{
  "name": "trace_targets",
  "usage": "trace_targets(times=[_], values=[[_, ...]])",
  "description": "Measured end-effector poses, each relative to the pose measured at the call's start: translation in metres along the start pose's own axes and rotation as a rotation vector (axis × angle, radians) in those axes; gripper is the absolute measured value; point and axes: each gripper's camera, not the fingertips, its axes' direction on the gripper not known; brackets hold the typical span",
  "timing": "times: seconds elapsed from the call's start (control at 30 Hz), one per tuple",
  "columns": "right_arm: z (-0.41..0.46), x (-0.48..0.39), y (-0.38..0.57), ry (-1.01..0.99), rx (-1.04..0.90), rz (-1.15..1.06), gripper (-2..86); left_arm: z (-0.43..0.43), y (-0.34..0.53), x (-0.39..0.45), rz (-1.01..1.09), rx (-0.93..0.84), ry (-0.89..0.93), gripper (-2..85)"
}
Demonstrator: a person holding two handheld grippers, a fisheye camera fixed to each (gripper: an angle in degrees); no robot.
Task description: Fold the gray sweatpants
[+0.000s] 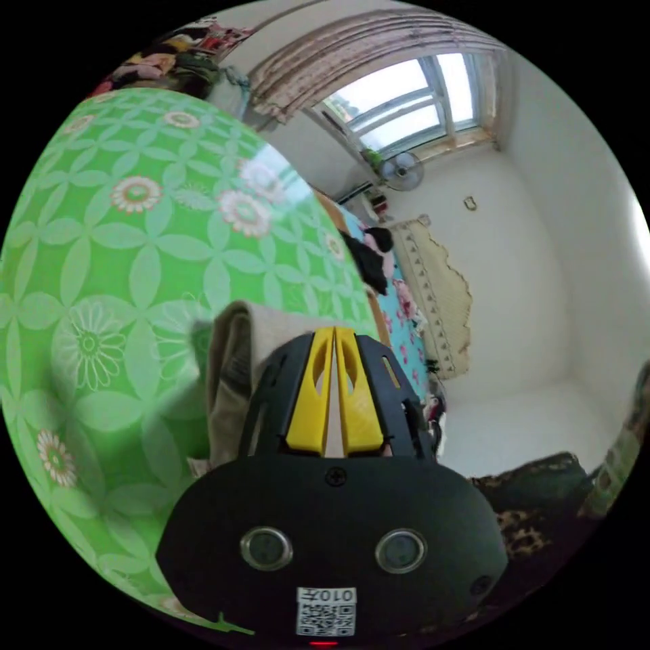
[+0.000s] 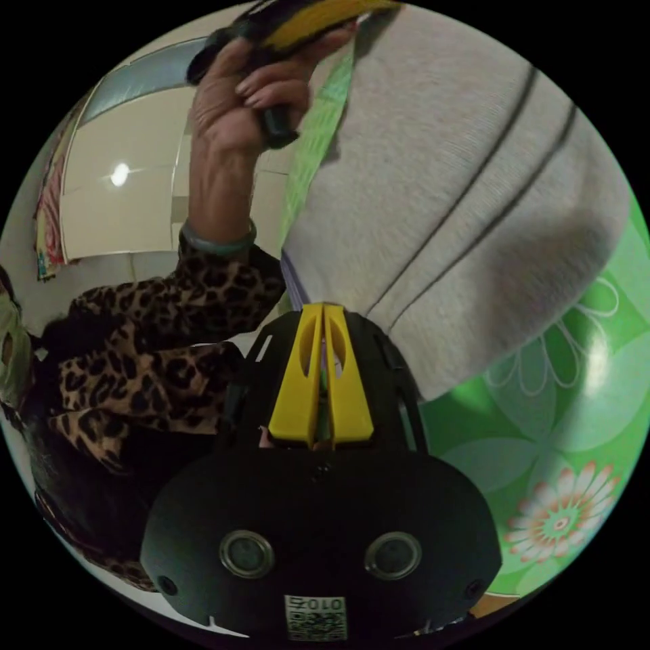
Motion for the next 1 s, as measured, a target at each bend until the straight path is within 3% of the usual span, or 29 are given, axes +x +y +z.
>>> trace_targets(times=[0.07,0.23,0.37,0.43,0.5,0.57,0.77,1.0], values=[[-0.002,0.002,-0.004,-0.006,0.007,0.002,2.0,0.019,-0.004,-0.024,-0.114,-0.05,-0.075,-0.3],[-0.013,0.015,-0.014,-0.13,0.025,-0.017,2.9,0.012,0.002,-0.032,-0.159,-0.007,0.048,0.1],[-0.076,0.024,-0.004,-0.309,0.239,-0.123,5.8,-0.036,0.033,-0.007,-0.066,0.072,0.327,1.6],[-0.133,0.047,0.004,-0.247,0.401,-0.029,15.6,-0.063,0.064,0.003,-0.094,0.078,0.264,3.5],[-0.167,0.063,0.0,-0.187,0.458,0.03,17.2,-0.087,0.105,0.01,-0.152,0.124,0.168,5.4],[-0.188,0.075,-0.013,-0.102,0.442,0.086,17.6,-0.109,0.162,0.015,-0.264,0.152,0.059,7.8],[-0.2,0.092,-0.06,-0.038,0.384,0.021,16.0,-0.164,0.277,0.029,-0.446,0.356,0.018,9.8],[-0.176,0.064,-0.108,0.193,0.226,-0.145,14.1,-0.17,0.327,0.055,-0.515,0.381,-0.063,11.8]])
